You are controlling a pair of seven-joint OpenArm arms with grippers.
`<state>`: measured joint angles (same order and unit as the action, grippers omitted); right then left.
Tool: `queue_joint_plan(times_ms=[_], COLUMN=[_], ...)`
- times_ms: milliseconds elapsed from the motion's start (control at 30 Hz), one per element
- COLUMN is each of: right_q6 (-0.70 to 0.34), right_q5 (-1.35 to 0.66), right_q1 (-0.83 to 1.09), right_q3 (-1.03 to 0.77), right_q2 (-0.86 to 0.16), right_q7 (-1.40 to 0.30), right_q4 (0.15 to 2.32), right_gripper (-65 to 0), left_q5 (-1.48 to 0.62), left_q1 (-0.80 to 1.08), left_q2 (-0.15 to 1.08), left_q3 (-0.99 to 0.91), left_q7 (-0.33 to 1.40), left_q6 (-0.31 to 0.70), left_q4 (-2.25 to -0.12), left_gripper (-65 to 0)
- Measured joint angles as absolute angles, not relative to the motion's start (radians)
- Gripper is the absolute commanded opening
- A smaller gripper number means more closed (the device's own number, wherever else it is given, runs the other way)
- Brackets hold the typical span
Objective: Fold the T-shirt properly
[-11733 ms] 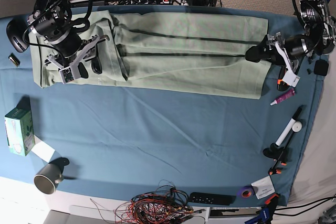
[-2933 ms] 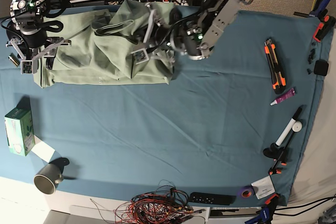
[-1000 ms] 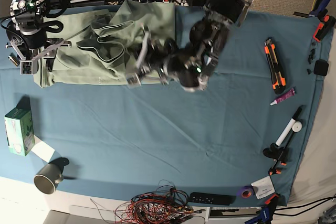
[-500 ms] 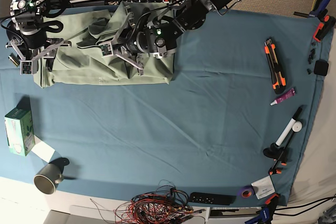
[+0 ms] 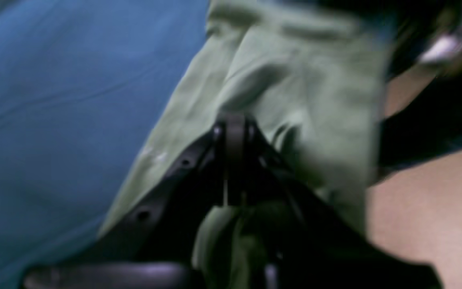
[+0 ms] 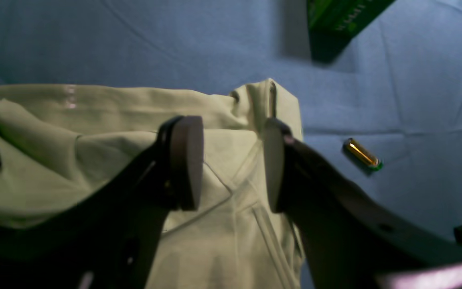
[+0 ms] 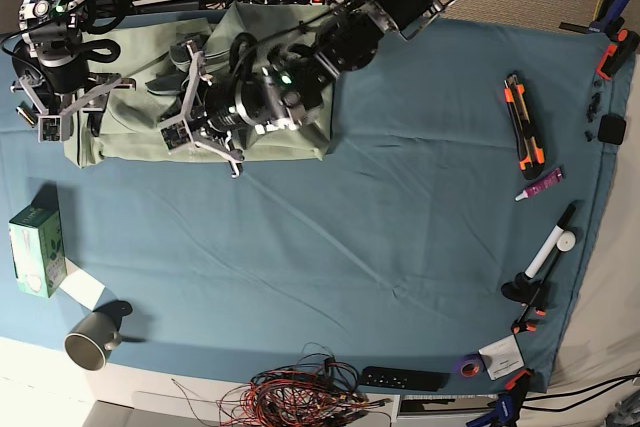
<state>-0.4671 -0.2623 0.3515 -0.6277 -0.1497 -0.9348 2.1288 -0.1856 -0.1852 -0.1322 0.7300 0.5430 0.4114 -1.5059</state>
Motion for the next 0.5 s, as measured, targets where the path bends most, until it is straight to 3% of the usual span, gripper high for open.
queue_joint_plan(times_ms=[100,200,300,500], right_q6=[-0.466,-0.467,-0.467,-0.467], right_q5=[-0.260,-0.260,-0.260,-0.260], right_q1=[0.352,0.352,0.352,0.352], right_q3=[-0.628,-0.628,-0.628,-0.628], right_q2=[-0.150,-0.150,-0.150,-0.150], right_q7=[-0.931,-0.931,-0.931,-0.930], right_q4=[2.129,2.129,2.129,2.129], right_gripper=[-40.1,-40.1,-40.1,-40.1], left_q5=[-0.196,-0.185,-0.161,-0.447], left_q1=[-0.183,-0.181,-0.181,-0.169], left_q2=[-0.132,-0.132,-0.132,-0.090], left_q3=[0.656,0.527,0.383,0.299], left_q7=[0.591,0.801,0.989,1.135], left_q6=[0.476,0.392,0.418,0.446], left_q4=[-1.506,-1.526,-1.591,-1.639], left_gripper=[-65.0,-65.0,-65.0,-65.0])
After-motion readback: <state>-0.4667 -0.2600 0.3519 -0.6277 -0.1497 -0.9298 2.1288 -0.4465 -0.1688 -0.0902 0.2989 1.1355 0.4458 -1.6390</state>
